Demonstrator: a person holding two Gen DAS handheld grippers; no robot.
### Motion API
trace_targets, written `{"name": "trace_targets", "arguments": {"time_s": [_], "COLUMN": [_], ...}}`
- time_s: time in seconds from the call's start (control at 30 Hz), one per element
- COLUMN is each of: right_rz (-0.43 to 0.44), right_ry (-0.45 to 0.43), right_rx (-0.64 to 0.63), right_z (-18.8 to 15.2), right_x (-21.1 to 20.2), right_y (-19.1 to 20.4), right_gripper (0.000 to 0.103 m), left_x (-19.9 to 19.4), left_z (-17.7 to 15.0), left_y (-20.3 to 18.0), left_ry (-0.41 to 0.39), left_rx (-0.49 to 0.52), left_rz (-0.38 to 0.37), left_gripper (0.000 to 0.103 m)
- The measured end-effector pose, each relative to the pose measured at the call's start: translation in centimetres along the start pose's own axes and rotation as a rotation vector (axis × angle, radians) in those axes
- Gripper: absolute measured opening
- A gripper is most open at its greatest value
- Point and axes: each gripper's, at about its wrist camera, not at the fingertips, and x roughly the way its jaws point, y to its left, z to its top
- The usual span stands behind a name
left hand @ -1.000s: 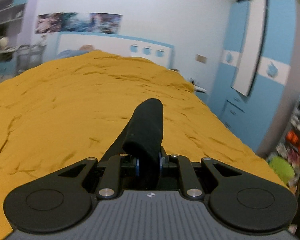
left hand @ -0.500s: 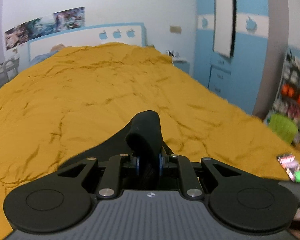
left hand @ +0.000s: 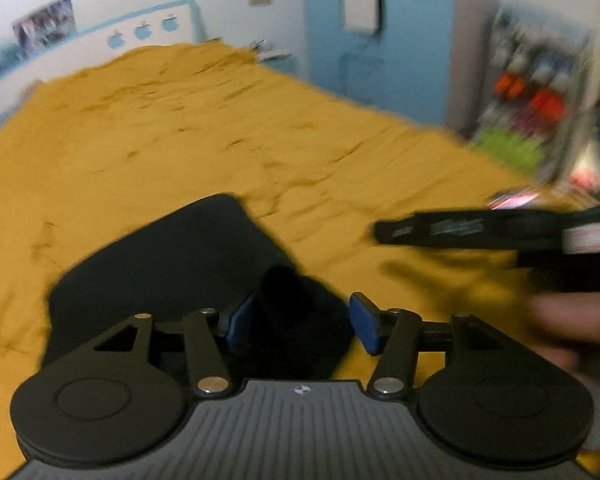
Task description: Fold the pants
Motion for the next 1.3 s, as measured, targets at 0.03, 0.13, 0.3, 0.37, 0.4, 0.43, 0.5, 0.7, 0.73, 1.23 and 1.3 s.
{"name": "trace_targets", "arguments": {"time_s": [0.03, 0.13, 0.3, 0.37, 0.4, 0.43, 0.5, 0.7, 0.73, 1.23, 1.3], "right_rz": [0.008, 0.056, 0.12, 0.131, 0.132, 0.134, 0.129, 0.065, 0.069, 0.132, 0.078], "right_ry": [0.002, 0.013, 0.042, 0.044, 0.043, 0.042, 0.049, 0.124, 0.113, 0.15, 0.134], "right_rx": [0.001, -0.003, -0.059, -0.077, -0.085, -0.094, -0.115, -0.171, -0.173, -0.04, -0.091], "right_z": [0.0, 0.1, -0.1, -0.2, -0.3, -0.4, -0.5, -1.6, -1.5, -2.5, -2.0], "right_x": [0.0, 0.1, 0.6, 0.8, 0.9, 1.0, 1.3, 3.4, 3.0, 2.0, 1.6], "right_y": [0.3, 1.2, 4.6, 5.9, 6.6, 7.2, 8.3, 9.5, 9.4, 4.3, 4.8], "right_gripper": [0.039, 0.039, 0.039, 0.041, 0.042, 0.045, 0.049, 0.024, 0.019, 0.018, 0.041], "left_x": [-1.3, -5.2, -7.6, -8.3, -8.5, -8.7, -8.5, -6.2, -5.9, -3.2, -3.6], "left_z": [-0.3, -1.5, -4.3, -5.5, -6.0, -6.5, -7.3, -8.2, -8.6, -11.1, -11.1], "left_y": [0.7, 4.7, 13.2, 16.0, 17.1, 18.0, 19.4, 20.8, 20.7, 18.0, 18.3], "left_ry": [-0.021, -0.092, -0.123, -0.108, -0.104, -0.102, -0.098, -0.042, -0.039, 0.015, 0.029], "left_rx": [-0.031, -0.164, -0.405, -0.506, -0.548, -0.587, -0.65, -0.783, -0.797, -0.734, -0.725], "left_rz": [-0.055, -0.088, 0.139, 0.204, 0.212, 0.212, 0.184, 0.117, 0.109, 0.004, -0.011], "left_gripper": [0.065, 0.074, 0.074, 0.074, 0.074, 0.075, 0.076, 0.076, 0.076, 0.049, 0.049]}}
